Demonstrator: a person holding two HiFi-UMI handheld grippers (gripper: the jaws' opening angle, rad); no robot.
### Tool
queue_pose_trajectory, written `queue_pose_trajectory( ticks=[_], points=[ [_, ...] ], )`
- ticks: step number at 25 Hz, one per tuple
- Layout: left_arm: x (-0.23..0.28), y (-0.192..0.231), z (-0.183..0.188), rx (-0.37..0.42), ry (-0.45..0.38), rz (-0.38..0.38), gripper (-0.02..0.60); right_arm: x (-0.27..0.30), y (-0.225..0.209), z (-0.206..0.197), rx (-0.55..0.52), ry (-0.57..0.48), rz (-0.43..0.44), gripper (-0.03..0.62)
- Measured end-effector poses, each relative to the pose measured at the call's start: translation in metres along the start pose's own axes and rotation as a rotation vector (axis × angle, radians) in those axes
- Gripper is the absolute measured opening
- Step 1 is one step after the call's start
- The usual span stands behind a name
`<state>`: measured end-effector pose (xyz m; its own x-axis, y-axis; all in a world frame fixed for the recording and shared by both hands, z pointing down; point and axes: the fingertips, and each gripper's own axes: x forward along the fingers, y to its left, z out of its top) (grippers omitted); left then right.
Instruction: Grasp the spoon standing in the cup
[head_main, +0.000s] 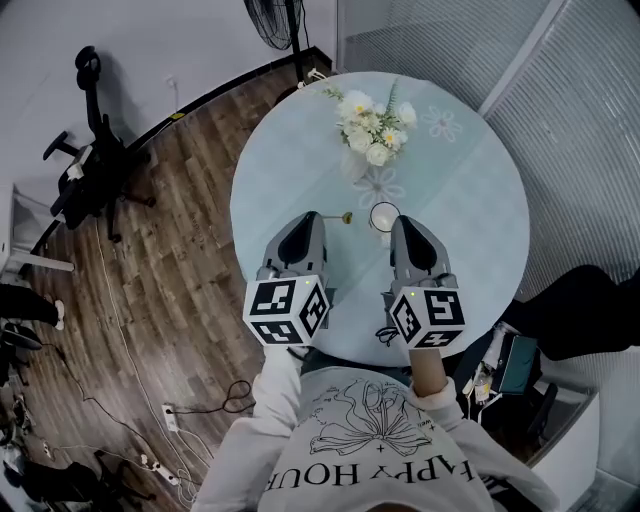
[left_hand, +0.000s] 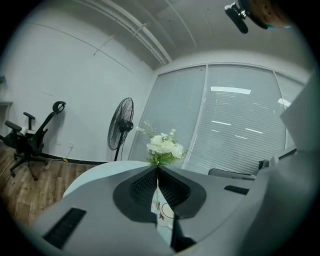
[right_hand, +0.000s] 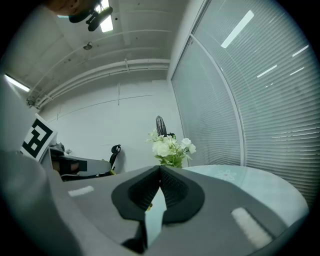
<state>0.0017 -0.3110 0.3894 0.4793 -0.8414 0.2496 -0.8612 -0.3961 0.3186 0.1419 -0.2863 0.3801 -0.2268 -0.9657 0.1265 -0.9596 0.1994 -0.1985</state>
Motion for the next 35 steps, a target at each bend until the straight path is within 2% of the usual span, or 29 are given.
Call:
queue_pose_trajectory(
  ticks=[9, 21, 35],
  points=[
    [-0.024, 0.021, 0.013, -0.004, -0.043, 0.073, 0.012, 0.013, 0.028, 0.006, -0.017, -0.008, 0.088, 0.011],
    [-0.043, 0.043, 0.033, 0.008, -0.078, 0.121, 0.012, 0.030, 0.056, 0.018, -0.031, -0.020, 0.142, 0.011],
    [-0.052, 0.046, 0.040, 0.019, -0.103, 0.158, 0.012, 0.031, 0.058, 0.024, -0.025, -0.028, 0.170, 0.011]
  ],
)
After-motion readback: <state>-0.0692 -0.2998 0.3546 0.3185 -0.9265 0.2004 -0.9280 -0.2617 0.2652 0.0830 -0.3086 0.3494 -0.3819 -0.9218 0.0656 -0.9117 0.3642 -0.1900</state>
